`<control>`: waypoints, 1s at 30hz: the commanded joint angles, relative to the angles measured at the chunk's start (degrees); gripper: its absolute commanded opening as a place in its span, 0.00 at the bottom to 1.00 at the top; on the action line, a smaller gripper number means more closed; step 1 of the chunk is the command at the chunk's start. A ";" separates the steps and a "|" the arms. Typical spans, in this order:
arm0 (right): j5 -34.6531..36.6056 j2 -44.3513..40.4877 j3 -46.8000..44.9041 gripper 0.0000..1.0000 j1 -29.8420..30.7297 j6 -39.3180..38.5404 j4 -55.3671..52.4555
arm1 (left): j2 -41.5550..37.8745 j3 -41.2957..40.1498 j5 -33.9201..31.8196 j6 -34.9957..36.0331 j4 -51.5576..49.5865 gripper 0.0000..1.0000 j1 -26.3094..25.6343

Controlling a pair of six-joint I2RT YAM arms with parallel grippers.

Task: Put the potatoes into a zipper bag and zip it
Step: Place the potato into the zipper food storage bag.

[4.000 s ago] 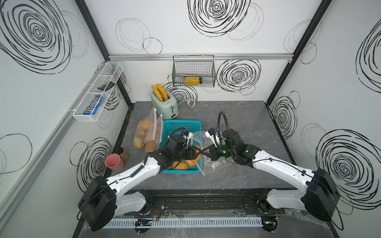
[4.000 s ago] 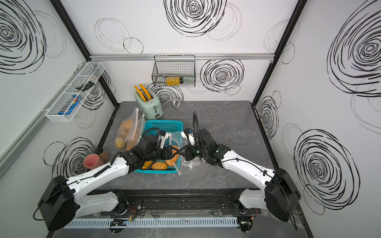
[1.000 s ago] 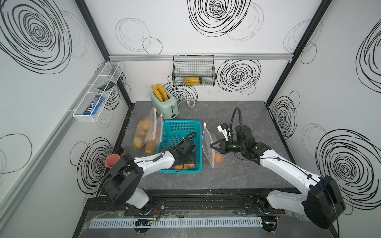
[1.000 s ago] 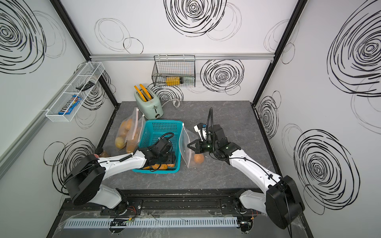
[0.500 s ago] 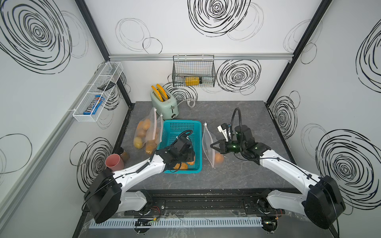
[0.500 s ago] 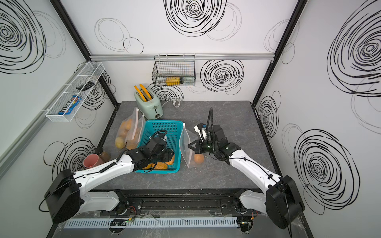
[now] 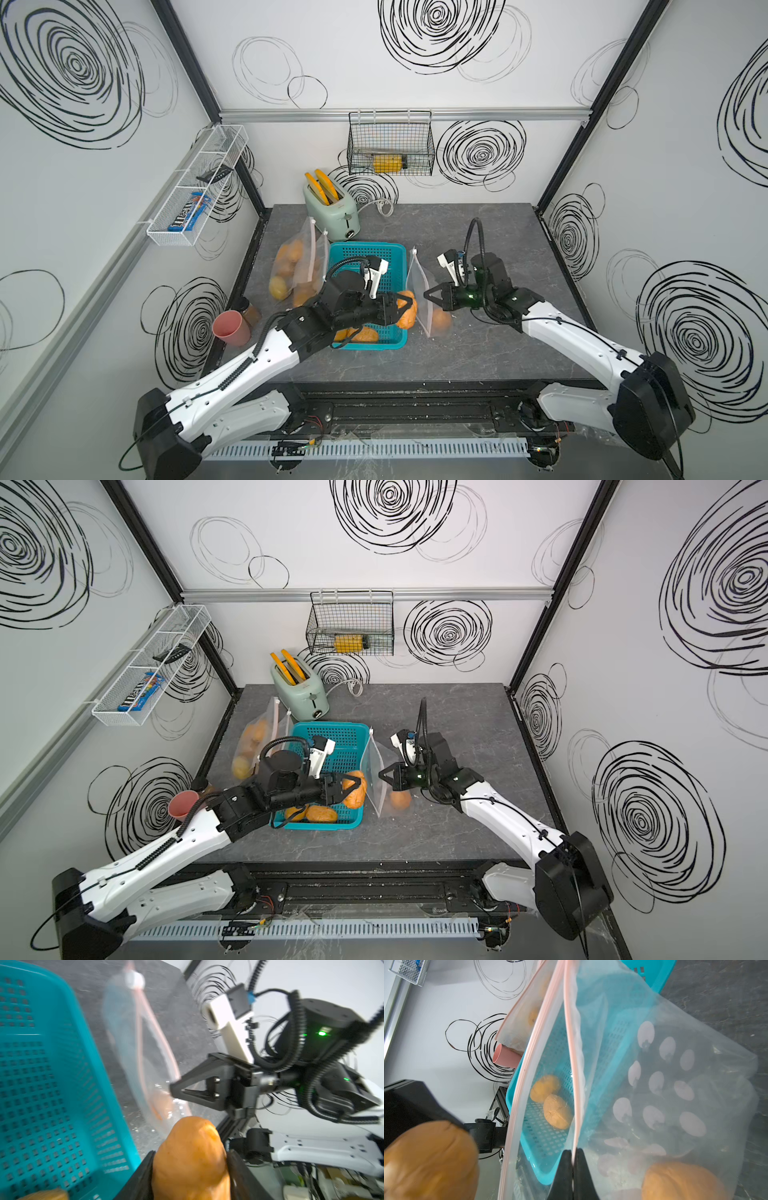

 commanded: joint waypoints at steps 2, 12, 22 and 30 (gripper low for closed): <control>1.05 0.42 0.45 0.00 1.24 -0.76 -0.84 | 4.41 4.92 5.76 -2.86 8.92 0.54 -0.89; 1.85 -0.11 1.23 0.00 2.40 -0.85 -1.73 | 11.09 5.60 -4.42 -0.61 2.06 0.53 0.93; 1.89 -0.10 2.38 0.00 2.95 -1.47 -3.05 | 13.57 4.16 -14.47 2.59 -3.14 0.52 2.32; 2.48 -1.33 3.24 0.00 3.65 -1.90 -4.56 | 15.34 3.50 -15.63 2.14 -2.95 0.52 1.84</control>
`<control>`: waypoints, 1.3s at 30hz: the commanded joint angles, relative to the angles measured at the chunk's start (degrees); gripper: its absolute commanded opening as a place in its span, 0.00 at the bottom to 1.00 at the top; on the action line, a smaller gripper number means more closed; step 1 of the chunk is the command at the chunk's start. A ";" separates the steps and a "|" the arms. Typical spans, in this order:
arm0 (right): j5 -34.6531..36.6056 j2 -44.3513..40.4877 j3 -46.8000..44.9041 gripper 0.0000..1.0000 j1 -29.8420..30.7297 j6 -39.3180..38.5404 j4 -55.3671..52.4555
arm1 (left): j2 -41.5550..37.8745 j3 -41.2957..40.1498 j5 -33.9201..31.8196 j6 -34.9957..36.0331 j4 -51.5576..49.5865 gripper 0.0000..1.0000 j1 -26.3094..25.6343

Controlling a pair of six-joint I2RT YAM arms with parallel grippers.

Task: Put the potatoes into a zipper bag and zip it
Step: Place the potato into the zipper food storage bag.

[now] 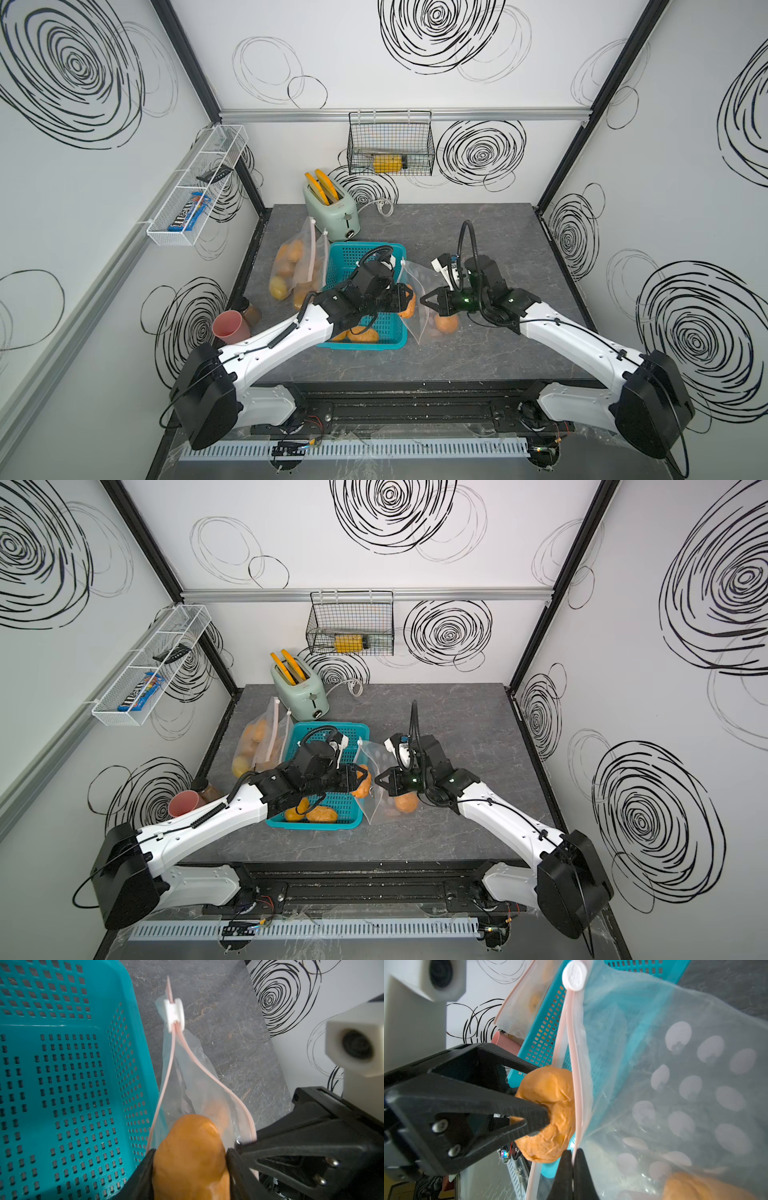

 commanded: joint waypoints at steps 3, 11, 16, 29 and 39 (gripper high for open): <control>1.07 -1.38 2.22 0.00 0.62 -0.86 -1.50 | 1.04 0.09 -1.93 0.44 -0.09 0.53 -0.17; 1.17 -1.40 2.50 0.00 1.79 -0.94 -0.86 | 1.98 0.96 -3.31 0.43 -2.20 0.54 -0.25; 1.52 -0.90 3.16 0.00 2.72 -0.94 -1.14 | 2.55 1.94 -4.65 0.52 -3.73 0.56 -0.52; 2.36 -0.23 3.02 0.00 4.05 -0.59 -0.74 | 3.56 5.09 -1.49 0.51 -3.39 0.67 -0.93; 2.57 -0.19 3.42 0.00 3.96 -0.74 -0.73 | -1.79 4.92 -1.58 2.51 -6.13 0.72 -0.44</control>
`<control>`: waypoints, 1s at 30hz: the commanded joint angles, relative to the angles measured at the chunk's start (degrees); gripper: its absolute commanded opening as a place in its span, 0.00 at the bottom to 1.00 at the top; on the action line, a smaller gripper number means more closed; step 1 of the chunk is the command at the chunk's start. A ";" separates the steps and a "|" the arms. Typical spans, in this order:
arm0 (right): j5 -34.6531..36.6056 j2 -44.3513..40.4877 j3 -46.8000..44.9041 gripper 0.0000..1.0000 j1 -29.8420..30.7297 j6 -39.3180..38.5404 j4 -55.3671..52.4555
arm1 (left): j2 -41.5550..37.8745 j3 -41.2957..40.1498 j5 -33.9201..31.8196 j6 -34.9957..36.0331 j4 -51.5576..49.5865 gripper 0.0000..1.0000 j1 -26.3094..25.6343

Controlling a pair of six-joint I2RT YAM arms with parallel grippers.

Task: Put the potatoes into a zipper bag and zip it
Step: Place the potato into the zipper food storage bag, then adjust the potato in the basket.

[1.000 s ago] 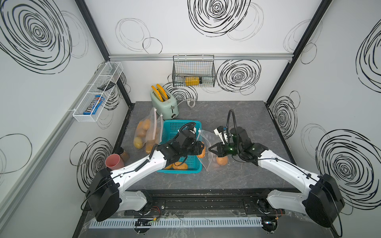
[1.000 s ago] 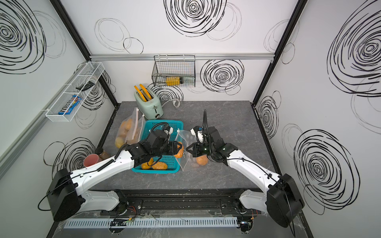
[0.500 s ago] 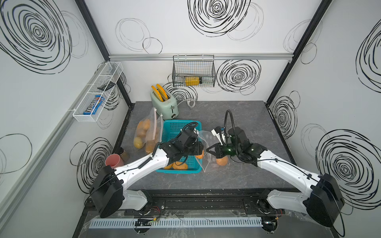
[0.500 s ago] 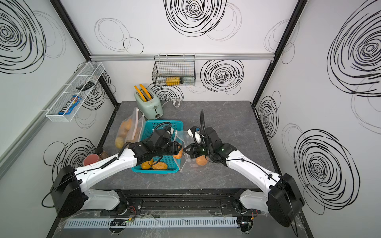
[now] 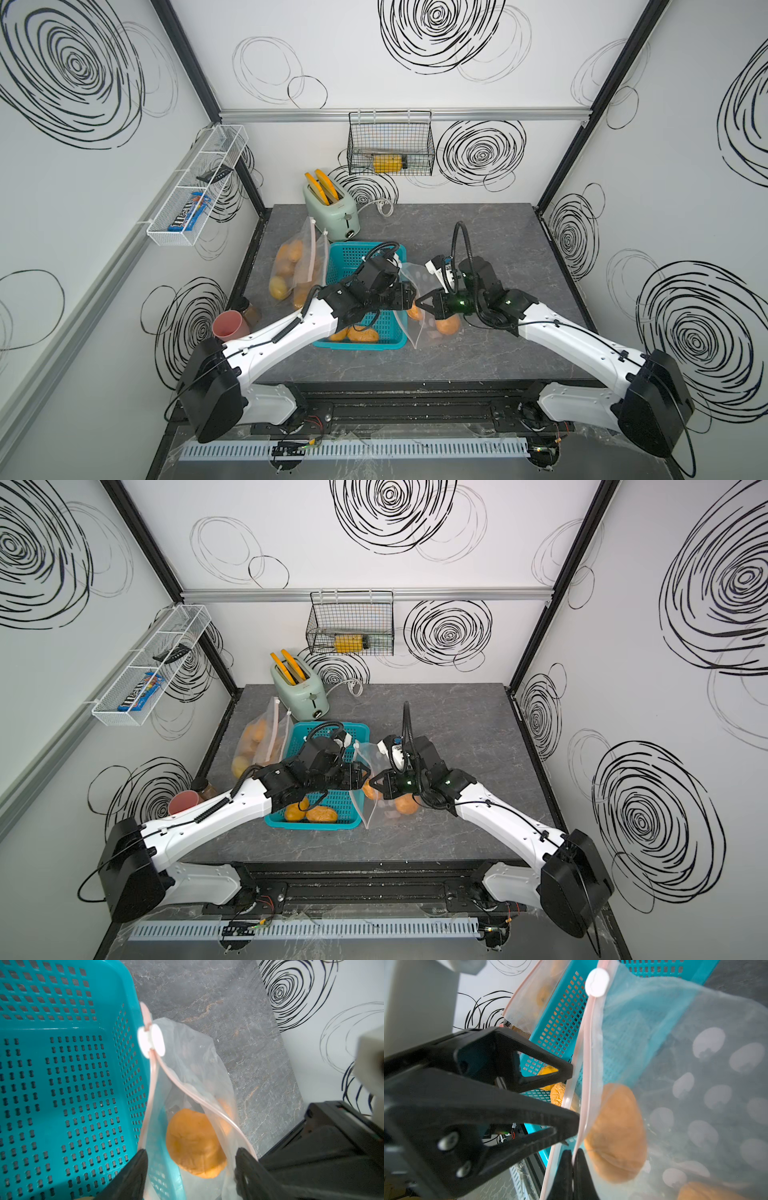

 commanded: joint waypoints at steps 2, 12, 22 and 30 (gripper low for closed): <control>0.42 -0.27 1.90 0.00 0.29 -0.55 0.30 | -4.39 0.62 -0.63 1.89 -1.87 0.72 0.63; 2.65 1.08 1.44 0.00 -1.02 -2.00 1.66 | -14.83 -5.81 -3.31 6.08 -3.10 0.77 3.08; 3.47 1.28 -0.80 0.00 -6.04 -0.81 7.78 | -19.06 -14.59 -1.83 4.18 -7.25 0.85 7.92; 3.56 1.02 -1.74 0.00 -6.26 -1.77 6.40 | -14.03 -17.38 -5.99 0.29 -9.43 0.84 2.64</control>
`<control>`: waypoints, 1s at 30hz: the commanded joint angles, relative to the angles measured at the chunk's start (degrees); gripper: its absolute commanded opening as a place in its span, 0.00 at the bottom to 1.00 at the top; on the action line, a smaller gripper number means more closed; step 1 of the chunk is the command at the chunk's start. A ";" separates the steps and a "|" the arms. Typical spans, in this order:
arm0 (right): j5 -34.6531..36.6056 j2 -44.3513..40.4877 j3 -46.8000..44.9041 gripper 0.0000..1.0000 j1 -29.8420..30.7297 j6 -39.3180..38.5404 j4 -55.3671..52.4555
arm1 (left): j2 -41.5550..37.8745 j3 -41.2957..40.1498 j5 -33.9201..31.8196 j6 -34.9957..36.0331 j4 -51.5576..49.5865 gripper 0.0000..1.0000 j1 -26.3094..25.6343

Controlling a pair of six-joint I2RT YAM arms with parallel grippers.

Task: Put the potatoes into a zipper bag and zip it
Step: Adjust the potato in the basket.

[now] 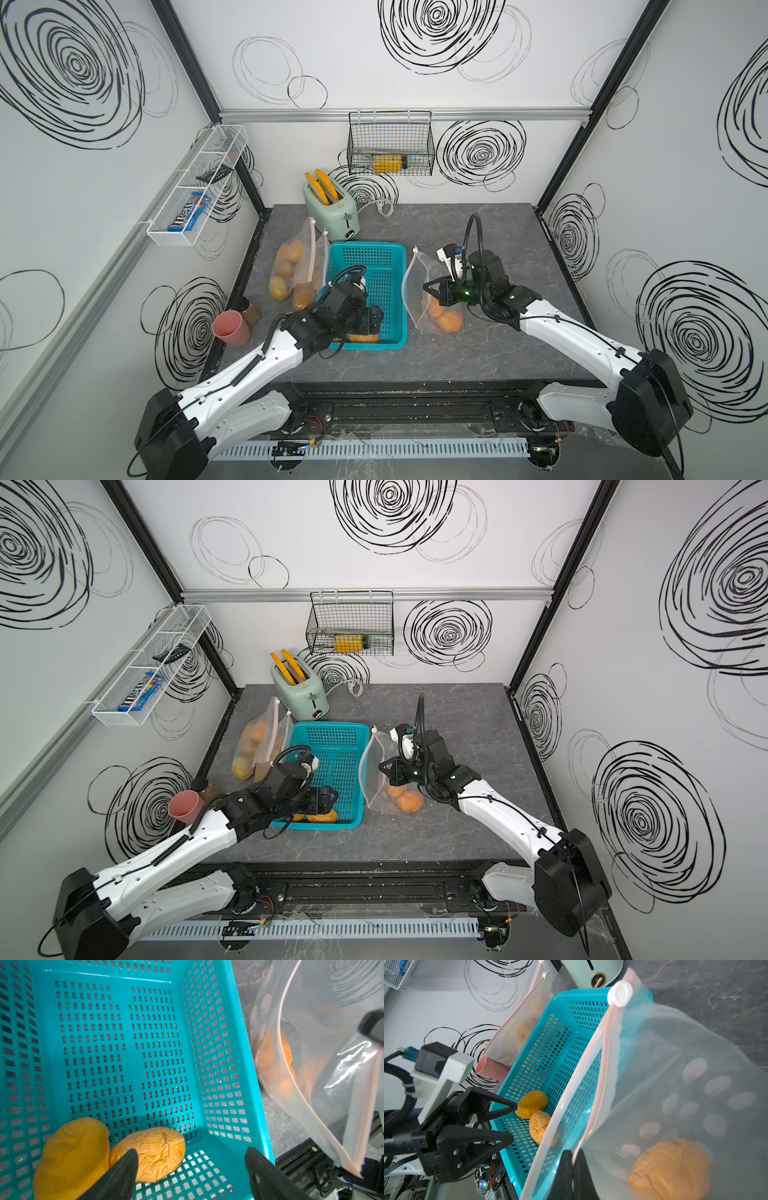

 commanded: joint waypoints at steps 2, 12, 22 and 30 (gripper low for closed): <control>0.23 -0.22 -0.97 0.00 -0.15 -0.94 0.47 | 3.76 -1.51 -3.07 -3.73 -1.91 0.84 -1.38; 0.49 -0.33 -0.91 0.00 -0.44 -1.69 -0.31 | 7.13 2.36 -5.98 -7.41 -10.48 0.81 -4.37; -0.34 -0.98 -1.00 0.00 -0.45 -1.79 -0.18 | 6.79 2.30 0.70 -7.96 -13.30 0.81 -2.20; -0.64 -1.28 -0.84 0.00 -0.40 -1.87 0.35 | 10.62 -0.62 1.86 -8.87 -9.90 0.81 0.26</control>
